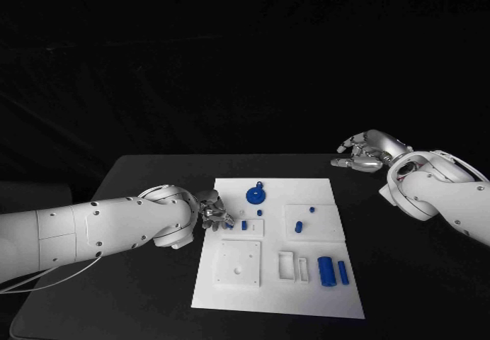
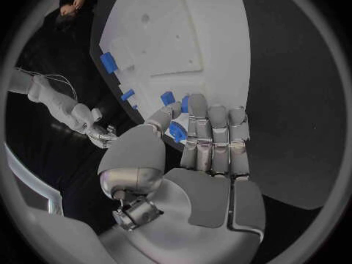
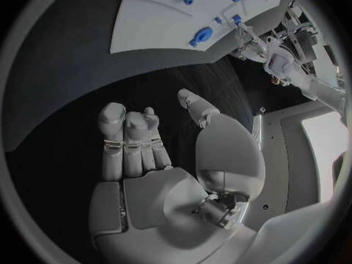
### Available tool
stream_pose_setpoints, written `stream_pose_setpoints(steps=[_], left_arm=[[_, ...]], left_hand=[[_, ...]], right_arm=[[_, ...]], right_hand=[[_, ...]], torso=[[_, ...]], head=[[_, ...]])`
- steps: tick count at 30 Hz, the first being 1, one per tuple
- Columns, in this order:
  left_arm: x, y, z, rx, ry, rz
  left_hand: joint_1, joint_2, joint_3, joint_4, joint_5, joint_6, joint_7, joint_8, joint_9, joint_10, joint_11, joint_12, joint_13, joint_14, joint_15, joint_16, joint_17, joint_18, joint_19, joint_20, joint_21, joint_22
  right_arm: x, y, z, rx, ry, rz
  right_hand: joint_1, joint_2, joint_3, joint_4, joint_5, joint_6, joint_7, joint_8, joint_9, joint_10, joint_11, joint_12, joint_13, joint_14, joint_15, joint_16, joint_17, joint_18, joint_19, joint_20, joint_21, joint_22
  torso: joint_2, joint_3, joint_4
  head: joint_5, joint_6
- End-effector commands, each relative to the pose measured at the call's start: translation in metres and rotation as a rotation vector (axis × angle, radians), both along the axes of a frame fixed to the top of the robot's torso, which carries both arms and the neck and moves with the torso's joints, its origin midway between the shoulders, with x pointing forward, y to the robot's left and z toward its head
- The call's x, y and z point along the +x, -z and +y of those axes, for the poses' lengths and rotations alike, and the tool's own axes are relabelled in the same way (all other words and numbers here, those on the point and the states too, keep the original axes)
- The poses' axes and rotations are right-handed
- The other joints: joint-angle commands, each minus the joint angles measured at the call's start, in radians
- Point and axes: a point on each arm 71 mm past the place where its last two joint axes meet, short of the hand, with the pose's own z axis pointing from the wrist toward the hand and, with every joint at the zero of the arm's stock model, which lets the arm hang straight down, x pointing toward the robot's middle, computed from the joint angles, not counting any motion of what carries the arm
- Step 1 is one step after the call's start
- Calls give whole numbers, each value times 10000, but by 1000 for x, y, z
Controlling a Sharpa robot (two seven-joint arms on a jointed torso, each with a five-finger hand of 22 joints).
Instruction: Assemble the parts on the task board
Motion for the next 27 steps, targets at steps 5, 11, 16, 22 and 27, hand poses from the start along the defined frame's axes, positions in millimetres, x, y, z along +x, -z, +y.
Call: stream_pose_setpoints(steps=[5, 11, 16, 22, 27], left_arm=[[-4, 8, 0, 121, 158, 496], [-5, 8, -1, 130, 250, 573], [-5, 8, -1, 123, 285, 601], [-5, 9, -2, 68, 344, 675], [-4, 9, 1, -29, 309, 767]], left_hand=[[57, 35, 488, -426, 64, 70, -4, 47, 14, 153, -76, -57, -17, 93, -17, 17, -12, -146, 86, -931, 58, 188], [60, 30, 494, -446, 84, 81, -7, 54, 11, 168, -79, -60, -17, 104, -16, 20, -11, -146, 91, -932, 64, 190], [62, 28, 496, -455, 92, 84, -9, 55, 9, 174, -80, -62, -18, 107, -16, 20, -11, -146, 92, -932, 66, 190], [64, 26, 500, -464, 98, 86, -9, 57, 7, 178, -80, -66, -19, 109, -15, 19, -11, -146, 92, -932, 66, 190], [67, 24, 504, -473, 106, 87, -10, 57, 4, 182, -79, -69, -19, 110, -13, 17, -11, -146, 91, -932, 66, 190]], right_arm=[[0, 1, 1, -44, -110, 53], [0, 2, 1, -47, -114, 68], [0, 2, 1, -48, -111, 70], [0, 2, 1, -48, -117, 73], [0, 2, 2, -48, -121, 76]], right_hand=[[0, 39, -3, 63, 53, -8, 56, 38, -7, -2, -27, 36, -13, 62, 4, -62, 5, 1380, -4, -52, -42, 40], [1, 39, -5, 65, 54, -9, 56, 38, -7, -4, -26, 37, -16, 62, 5, -63, 5, 1380, -4, -52, -44, 41], [-1, 37, -7, 67, 54, -9, 57, 38, -7, -4, -26, 38, -17, 62, 5, -63, 5, 1380, -4, -52, -45, 42], [0, 39, -9, 70, 54, -10, 57, 38, -7, -6, -26, 39, -20, 62, 5, -65, 6, 1380, -3, -52, -47, 43], [-2, 39, -11, 73, 54, -11, 57, 37, -8, -7, -25, 40, -22, 62, 5, -66, 6, 1380, -3, -52, -48, 43]], torso=[[2, -4, -7], [3, 3, -6], [6, 10, -7], [2, 13, -6], [-2, 15, -8]], head=[[12, -1], [12, -9], [17, -6], [18, -7], [33, 8]])
